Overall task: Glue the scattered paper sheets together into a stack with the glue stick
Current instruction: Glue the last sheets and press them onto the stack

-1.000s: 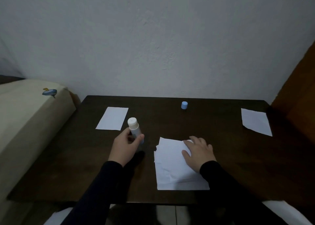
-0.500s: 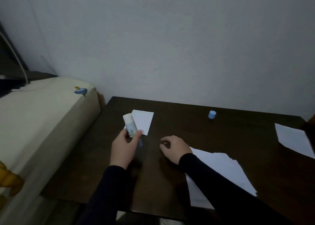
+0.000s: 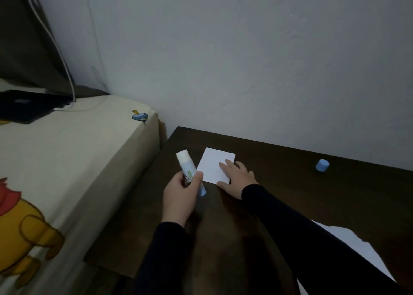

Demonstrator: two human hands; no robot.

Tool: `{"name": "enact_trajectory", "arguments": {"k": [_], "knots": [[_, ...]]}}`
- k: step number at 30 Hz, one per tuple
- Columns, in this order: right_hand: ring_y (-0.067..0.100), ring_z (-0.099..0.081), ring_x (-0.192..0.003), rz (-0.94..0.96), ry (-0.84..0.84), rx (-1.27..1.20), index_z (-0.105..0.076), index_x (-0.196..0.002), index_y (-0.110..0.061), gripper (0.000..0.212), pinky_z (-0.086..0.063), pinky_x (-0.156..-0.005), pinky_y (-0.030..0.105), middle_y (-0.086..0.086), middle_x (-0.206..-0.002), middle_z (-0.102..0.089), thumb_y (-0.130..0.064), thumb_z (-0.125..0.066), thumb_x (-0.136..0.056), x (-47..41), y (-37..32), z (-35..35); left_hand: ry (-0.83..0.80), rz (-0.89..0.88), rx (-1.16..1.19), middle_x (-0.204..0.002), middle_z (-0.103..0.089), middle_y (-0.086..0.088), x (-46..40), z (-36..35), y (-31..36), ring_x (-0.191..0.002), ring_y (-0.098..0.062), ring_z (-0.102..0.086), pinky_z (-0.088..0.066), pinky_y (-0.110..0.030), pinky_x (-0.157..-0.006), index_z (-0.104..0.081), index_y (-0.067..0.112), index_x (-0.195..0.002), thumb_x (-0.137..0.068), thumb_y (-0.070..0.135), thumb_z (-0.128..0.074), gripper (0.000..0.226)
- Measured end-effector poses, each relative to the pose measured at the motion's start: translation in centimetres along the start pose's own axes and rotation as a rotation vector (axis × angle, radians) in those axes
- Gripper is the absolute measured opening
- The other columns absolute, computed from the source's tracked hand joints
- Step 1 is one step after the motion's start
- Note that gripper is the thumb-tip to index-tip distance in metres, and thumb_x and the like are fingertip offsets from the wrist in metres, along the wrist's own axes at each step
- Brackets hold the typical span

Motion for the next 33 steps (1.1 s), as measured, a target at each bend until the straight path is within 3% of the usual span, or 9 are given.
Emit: {"name": "enact_trajectory", "arguments": {"k": [3,8,10,13,16,19,23,27,33], "knots": [[0.027,0.001,-0.148,-0.032,-0.046,0.015,-0.010,-0.153,-0.033,0.061,-0.005,-0.113,0.061,-0.005,-0.162,-0.004,-0.046,-0.036,-0.099,-0.8,0.1,-0.6,-0.029,-0.002,0.004,-0.100,-0.053,0.010,-0.4,-0.2,-0.1,-0.075,0.002,-0.048,-0.040,-0.019,-0.067,-0.050,0.019,-0.133,-0.090,0.043,-0.060,0.050],[0.023,-0.014,-0.145,-0.058,0.105,0.009,-0.025,-0.149,-0.035,0.053,-0.003,-0.113,0.063,-0.003,-0.157,-0.023,-0.048,-0.035,-0.099,-0.3,0.0,-1.4,-0.042,-0.015,-0.011,-0.105,-0.056,0.009,-0.5,-0.3,-0.2,-0.077,0.002,-0.050,-0.038,-0.013,-0.060,-0.053,0.019,-0.129,-0.089,0.044,-0.062,0.048],[0.021,-0.026,-0.140,-0.081,0.201,0.014,-0.036,-0.144,-0.035,0.050,-0.005,-0.113,0.062,-0.002,-0.149,-0.037,-0.051,-0.039,-0.097,0.1,0.0,-1.2,-0.045,-0.012,0.002,-0.107,-0.060,0.006,-0.4,-0.3,-0.1,-0.079,0.001,-0.053,-0.039,-0.012,-0.060,-0.055,0.019,-0.127,-0.089,0.044,-0.062,0.046],[0.019,-0.042,-0.127,-0.106,0.263,0.023,-0.050,-0.132,-0.034,0.042,-0.007,-0.113,0.060,-0.002,-0.131,-0.052,-0.053,-0.042,-0.096,0.7,0.2,-0.7,-0.051,-0.006,0.014,-0.096,-0.054,0.013,-0.1,-0.6,0.4,-0.077,0.002,-0.052,-0.038,-0.012,-0.058,-0.055,0.020,-0.126,-0.089,0.043,-0.061,0.044],[0.016,-0.055,-0.111,-0.091,0.319,0.013,-0.059,-0.122,-0.029,0.038,-0.012,-0.114,0.057,-0.004,-0.114,-0.063,-0.052,-0.044,-0.095,1.4,0.8,0.8,-0.082,-0.005,0.073,-0.092,-0.055,0.015,0.0,-1.5,1.1,-0.080,0.000,-0.053,-0.039,-0.015,-0.060,-0.055,0.028,-0.112,-0.090,0.041,-0.061,0.027],[0.015,-0.060,-0.095,-0.121,0.377,-0.044,-0.062,-0.116,-0.026,0.036,-0.024,-0.110,0.051,-0.004,-0.102,-0.064,-0.051,-0.045,-0.096,2.7,3.0,2.8,-0.118,-0.024,0.135,-0.089,-0.054,0.014,0.6,-3.2,2.1,-0.084,-0.002,-0.055,-0.041,-0.018,-0.063,-0.048,0.035,-0.099,-0.090,0.040,-0.061,0.018],[0.014,-0.058,-0.089,-0.211,0.470,-0.034,-0.060,-0.111,-0.027,0.032,-0.033,-0.103,0.044,-0.006,-0.095,-0.060,-0.051,-0.051,-0.092,5.3,7.7,6.1,-0.148,-0.068,0.194,-0.094,-0.057,0.011,2.1,-6.2,3.2,-0.086,-0.003,-0.056,-0.041,-0.018,-0.062,-0.050,0.033,-0.104,-0.092,0.040,-0.059,0.017],[0.013,-0.058,-0.087,-0.287,0.444,0.015,-0.058,-0.114,-0.025,0.035,-0.048,-0.091,0.035,-0.003,-0.099,-0.060,-0.051,-0.056,-0.090,8.6,12.0,7.7,-0.193,-0.111,0.176,-0.093,-0.061,0.003,3.3,-9.0,3.5,-0.084,-0.011,-0.060,-0.045,-0.023,-0.064,-0.056,0.028,-0.107,-0.093,0.043,-0.056,0.021],[0.012,-0.061,-0.089,-0.369,0.263,-0.008,-0.062,-0.117,-0.023,0.037,-0.049,-0.084,0.028,-0.004,-0.098,-0.064,-0.047,-0.059,-0.089,11.4,14.5,5.4,-0.310,-0.150,0.056,-0.101,-0.061,0.008,4.5,-12.7,2.9,-0.090,-0.010,-0.060,-0.051,-0.026,-0.073,-0.053,0.033,-0.117,-0.090,0.045,-0.059,0.030]]}}
Point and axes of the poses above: each hand's wrist, its own x-axis away from the middle knuckle, its own z-axis out of the back of the hand, y = z × x, the point moved 4 cm from there along -x, towards the middle knuckle
